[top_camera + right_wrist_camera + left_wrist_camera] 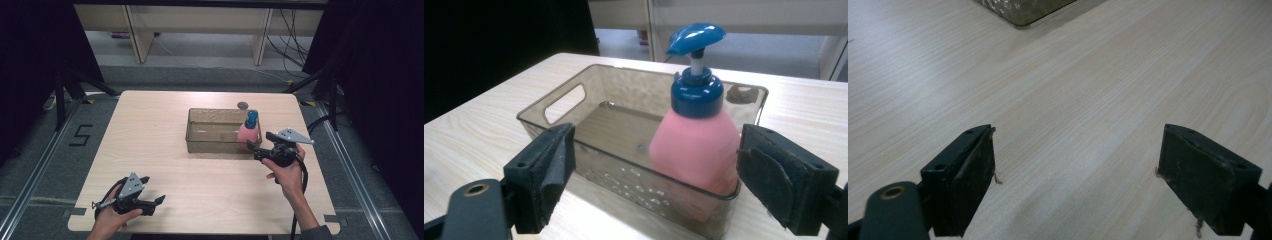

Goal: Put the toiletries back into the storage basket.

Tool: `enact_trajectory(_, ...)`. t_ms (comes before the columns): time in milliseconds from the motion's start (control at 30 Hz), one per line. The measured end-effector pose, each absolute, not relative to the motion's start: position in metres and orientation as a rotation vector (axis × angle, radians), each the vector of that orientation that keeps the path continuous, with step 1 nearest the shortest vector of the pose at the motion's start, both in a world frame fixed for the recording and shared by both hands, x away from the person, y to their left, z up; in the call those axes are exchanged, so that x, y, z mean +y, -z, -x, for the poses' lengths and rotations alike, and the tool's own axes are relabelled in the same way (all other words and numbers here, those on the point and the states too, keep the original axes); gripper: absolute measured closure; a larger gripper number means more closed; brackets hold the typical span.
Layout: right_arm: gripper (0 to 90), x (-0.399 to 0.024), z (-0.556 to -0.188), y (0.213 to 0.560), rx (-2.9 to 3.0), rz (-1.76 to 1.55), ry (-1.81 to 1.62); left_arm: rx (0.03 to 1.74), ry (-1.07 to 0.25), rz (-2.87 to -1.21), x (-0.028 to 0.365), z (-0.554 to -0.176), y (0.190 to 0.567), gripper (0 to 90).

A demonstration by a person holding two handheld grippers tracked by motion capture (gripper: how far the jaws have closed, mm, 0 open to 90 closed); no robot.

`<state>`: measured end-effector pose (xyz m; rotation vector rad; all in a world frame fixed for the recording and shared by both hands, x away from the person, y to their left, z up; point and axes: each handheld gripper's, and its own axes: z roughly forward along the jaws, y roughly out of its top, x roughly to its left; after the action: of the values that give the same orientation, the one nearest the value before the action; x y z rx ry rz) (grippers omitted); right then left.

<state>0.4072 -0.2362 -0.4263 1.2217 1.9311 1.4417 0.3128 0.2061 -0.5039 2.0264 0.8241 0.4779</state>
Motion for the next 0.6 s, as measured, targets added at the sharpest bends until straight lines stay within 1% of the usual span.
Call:
enact_trajectory(67,16.9,-0.234,-0.403,0.427,1.931,-1.259,-1.450,0.830,-0.473,-2.019,0.206,-0.312,0.504,14.8)
enact_trajectory(600,16.9,-0.229,-0.389,0.431,1.966,-1.202,-1.459,0.824,-0.480,-2.024,0.207,-0.312,0.503,14.7)
